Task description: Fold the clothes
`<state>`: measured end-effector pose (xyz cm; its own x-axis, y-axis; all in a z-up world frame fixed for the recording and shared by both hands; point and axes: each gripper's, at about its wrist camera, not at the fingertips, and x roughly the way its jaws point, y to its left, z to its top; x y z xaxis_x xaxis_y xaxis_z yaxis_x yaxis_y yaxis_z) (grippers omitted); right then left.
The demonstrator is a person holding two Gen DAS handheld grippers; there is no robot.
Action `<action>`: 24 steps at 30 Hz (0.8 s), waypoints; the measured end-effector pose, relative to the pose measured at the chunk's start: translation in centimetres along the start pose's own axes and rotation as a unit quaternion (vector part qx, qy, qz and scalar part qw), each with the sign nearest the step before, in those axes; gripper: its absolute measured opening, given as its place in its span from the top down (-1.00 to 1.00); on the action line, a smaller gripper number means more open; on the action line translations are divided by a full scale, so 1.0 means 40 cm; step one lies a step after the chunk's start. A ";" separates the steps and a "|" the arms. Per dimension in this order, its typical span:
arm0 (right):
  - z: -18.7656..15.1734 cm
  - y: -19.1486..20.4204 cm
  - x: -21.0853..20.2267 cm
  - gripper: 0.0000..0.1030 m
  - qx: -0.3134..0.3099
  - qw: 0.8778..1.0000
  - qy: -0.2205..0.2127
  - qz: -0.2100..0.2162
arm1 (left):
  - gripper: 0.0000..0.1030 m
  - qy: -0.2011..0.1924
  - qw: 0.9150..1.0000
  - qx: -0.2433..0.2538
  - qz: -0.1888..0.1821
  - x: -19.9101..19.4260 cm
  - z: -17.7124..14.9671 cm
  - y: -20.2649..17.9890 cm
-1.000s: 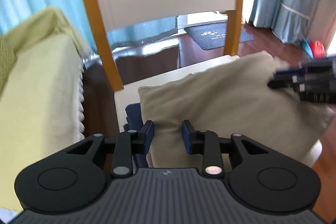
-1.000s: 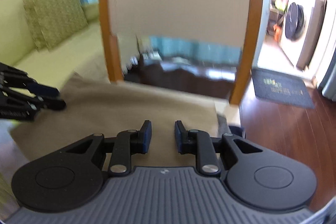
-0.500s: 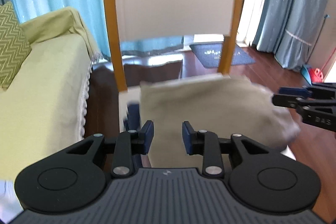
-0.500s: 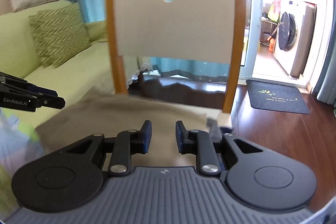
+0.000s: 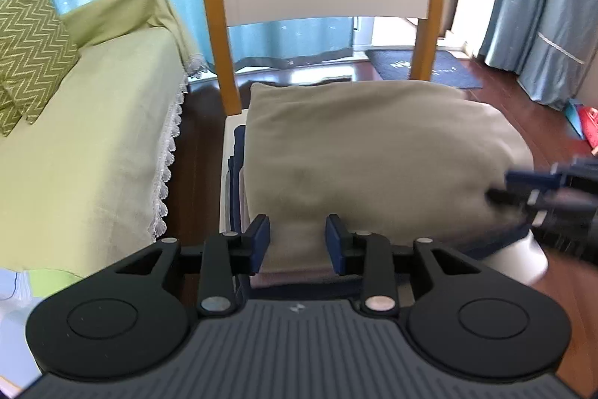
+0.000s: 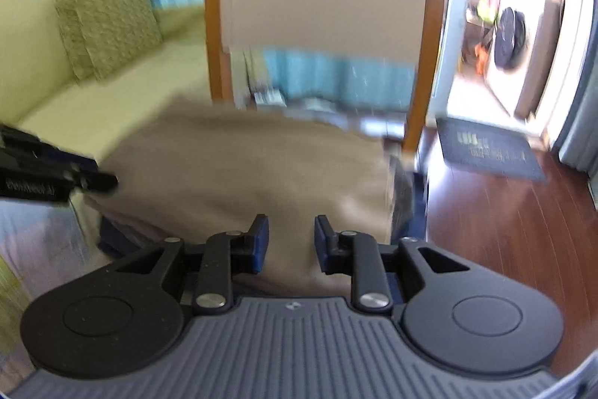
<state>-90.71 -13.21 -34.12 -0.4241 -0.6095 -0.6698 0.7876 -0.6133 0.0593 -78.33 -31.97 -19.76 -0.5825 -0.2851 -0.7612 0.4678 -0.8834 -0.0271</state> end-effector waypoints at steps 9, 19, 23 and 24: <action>-0.011 -0.006 -0.129 -0.07 0.119 0.992 -0.032 -0.037 | -0.50 0.037 0.997 -0.064 0.012 -0.087 0.012 -0.006; -0.104 0.080 -0.408 -0.57 0.202 0.976 -0.053 -0.053 | -0.53 0.054 0.998 -0.035 0.004 -0.333 -0.110 -0.028; -0.104 0.118 -0.538 -0.76 0.215 0.973 -0.071 -0.054 | -0.53 0.052 0.998 -0.039 0.015 -0.482 -0.148 -0.017; -0.102 0.131 -0.583 -0.86 0.216 0.972 -0.072 -0.051 | -0.53 0.051 0.998 -0.040 0.017 -0.517 -0.155 -0.014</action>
<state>-74.87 -0.15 -21.22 -0.5733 -0.5786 -0.5802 0.4896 -0.8097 0.3237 -62.43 -23.26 -8.02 -0.4963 -0.2717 -0.8245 0.5397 -0.8405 -0.0479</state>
